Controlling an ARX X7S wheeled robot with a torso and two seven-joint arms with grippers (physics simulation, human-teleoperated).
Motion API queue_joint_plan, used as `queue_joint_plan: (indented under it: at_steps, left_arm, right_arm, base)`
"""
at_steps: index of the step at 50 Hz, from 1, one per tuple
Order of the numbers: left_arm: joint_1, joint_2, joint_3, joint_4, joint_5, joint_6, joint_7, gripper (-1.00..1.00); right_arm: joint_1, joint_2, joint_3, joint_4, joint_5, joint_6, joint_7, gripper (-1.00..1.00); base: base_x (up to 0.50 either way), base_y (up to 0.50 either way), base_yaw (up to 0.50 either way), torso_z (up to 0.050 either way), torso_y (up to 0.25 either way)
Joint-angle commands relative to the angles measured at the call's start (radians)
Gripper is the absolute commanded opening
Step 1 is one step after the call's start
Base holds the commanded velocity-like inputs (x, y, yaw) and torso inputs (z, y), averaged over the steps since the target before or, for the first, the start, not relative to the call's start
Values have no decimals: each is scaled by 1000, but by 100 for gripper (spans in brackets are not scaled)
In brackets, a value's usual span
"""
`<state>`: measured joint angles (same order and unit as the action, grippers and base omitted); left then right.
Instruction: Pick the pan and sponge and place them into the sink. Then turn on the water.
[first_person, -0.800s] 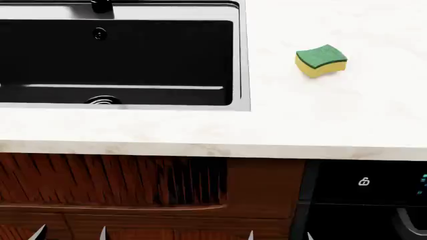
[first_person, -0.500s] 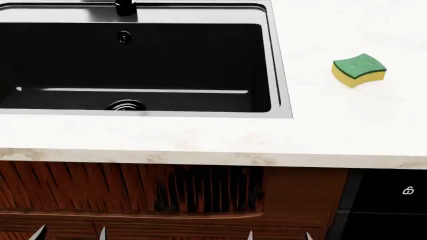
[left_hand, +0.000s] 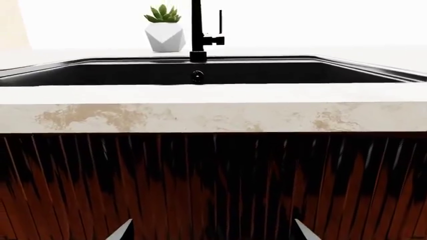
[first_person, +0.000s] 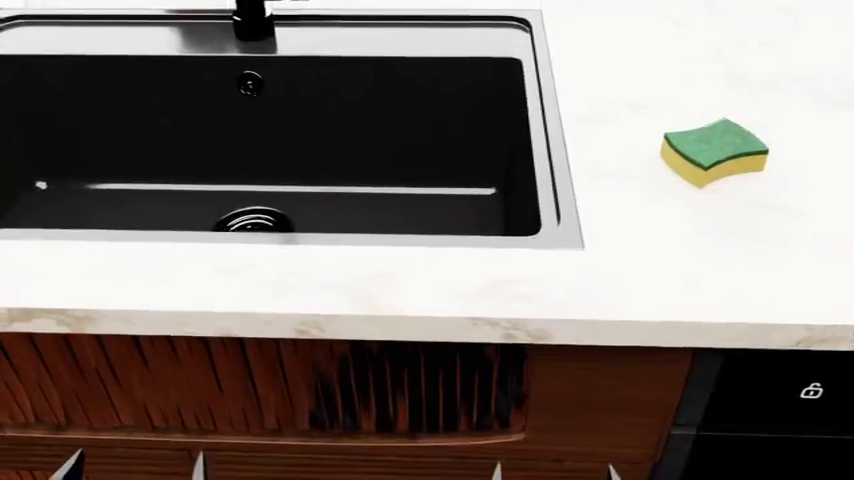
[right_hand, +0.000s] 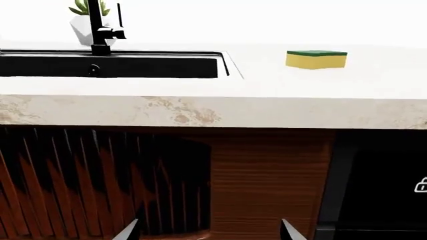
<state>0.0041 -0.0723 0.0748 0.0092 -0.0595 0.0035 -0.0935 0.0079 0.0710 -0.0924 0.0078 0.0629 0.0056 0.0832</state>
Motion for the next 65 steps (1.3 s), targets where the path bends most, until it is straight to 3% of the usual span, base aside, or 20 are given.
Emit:
queue_joint_plan:
  at_steps: [1, 29, 41, 42, 52, 58, 60, 65]
  left_arm:
    - [0, -13, 15, 3, -11, 9, -22, 100]
    - [5, -50, 46, -2, -47, 25, -44, 100]
    - [7, -52, 43, 24, -95, 2, -44, 100]
    - [9, 56, -70, 12, 48, -3, 72, 100]
    - [22, 25, -42, 45, -21, -36, 57, 100]
    - [21, -9, -12, 182, -13, -147, 51, 100]
    - [2, -12, -18, 256, -31, -243, 43, 100]
    - [-62, -40, -40, 416, -67, -440, 36, 100]
  right_arm:
    - [4, 13, -19, 3, 8, 7, 22, 100]
    - [11, 40, -52, 10, 35, 6, 60, 100]
    - [14, 48, -63, 12, 46, 5, 66, 100]
    - [7, -55, 60, 19, -63, 7, -52, 100]
    - [4, -32, 43, 5, 19, 2, -32, 100]
    - [-20, -4, 63, -158, 93, 66, -30, 100]
    - [-24, 10, 91, -247, 123, 112, -14, 100]
    - [3, 55, 132, -448, 195, 324, 32, 100]
  base:
    - [0, 0, 0, 50, 0]
    - [0, 0, 0, 50, 0]
    - [0, 0, 0, 1, 0]
    - [0, 0, 0, 0, 0]
    - [0, 0, 0, 0, 0]
    - [0, 0, 0, 0, 0]
    - [0, 0, 0, 0, 0]
    - [0, 0, 0, 0, 0]
